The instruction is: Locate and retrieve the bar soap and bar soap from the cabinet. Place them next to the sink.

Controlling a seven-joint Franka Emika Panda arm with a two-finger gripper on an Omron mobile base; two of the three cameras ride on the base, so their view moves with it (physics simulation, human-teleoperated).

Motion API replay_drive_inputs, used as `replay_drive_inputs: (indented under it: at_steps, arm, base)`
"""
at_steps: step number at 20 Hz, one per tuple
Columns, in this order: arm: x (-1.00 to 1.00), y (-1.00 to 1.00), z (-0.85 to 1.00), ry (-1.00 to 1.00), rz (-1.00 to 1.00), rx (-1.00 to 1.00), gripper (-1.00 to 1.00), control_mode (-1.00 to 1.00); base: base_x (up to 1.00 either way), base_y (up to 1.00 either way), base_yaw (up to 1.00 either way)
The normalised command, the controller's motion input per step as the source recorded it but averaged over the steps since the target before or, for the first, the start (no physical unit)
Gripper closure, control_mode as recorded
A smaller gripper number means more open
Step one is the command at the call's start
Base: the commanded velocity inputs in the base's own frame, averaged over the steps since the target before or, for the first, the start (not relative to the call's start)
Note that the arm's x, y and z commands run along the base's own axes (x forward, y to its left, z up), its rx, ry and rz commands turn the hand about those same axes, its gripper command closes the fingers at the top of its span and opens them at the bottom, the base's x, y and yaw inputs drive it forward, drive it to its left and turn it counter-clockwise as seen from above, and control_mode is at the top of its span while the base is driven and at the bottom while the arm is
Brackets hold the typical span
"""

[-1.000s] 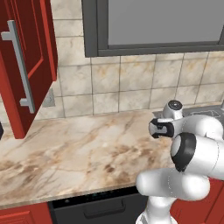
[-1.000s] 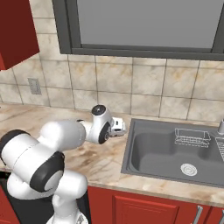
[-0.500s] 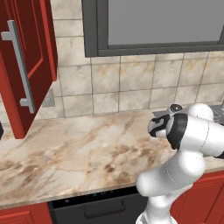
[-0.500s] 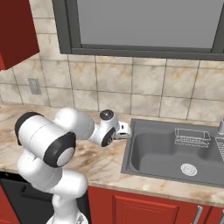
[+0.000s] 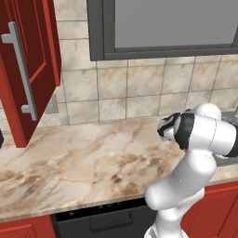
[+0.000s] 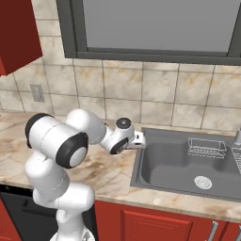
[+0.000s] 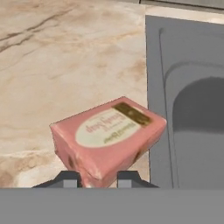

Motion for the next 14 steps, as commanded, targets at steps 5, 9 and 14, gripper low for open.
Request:
replay_drive_inputs:
  at_steps: [5,9,14]
  arm:
    - [0.05,0.00,-0.05,0.00,0.00,0.01,-1.00,-1.00]
    - [0.00,0.00,0.00,0.00,0.00,0.00,-1.00,-1.00]
    - [-0.29,0.06,0.35,0.03,-0.05,0.00,-1.00,-1.00]
  base:
    - [0.00,0.00,0.00]
    - [0.00,0.00,0.00]
    - [0.00,0.00,0.00]
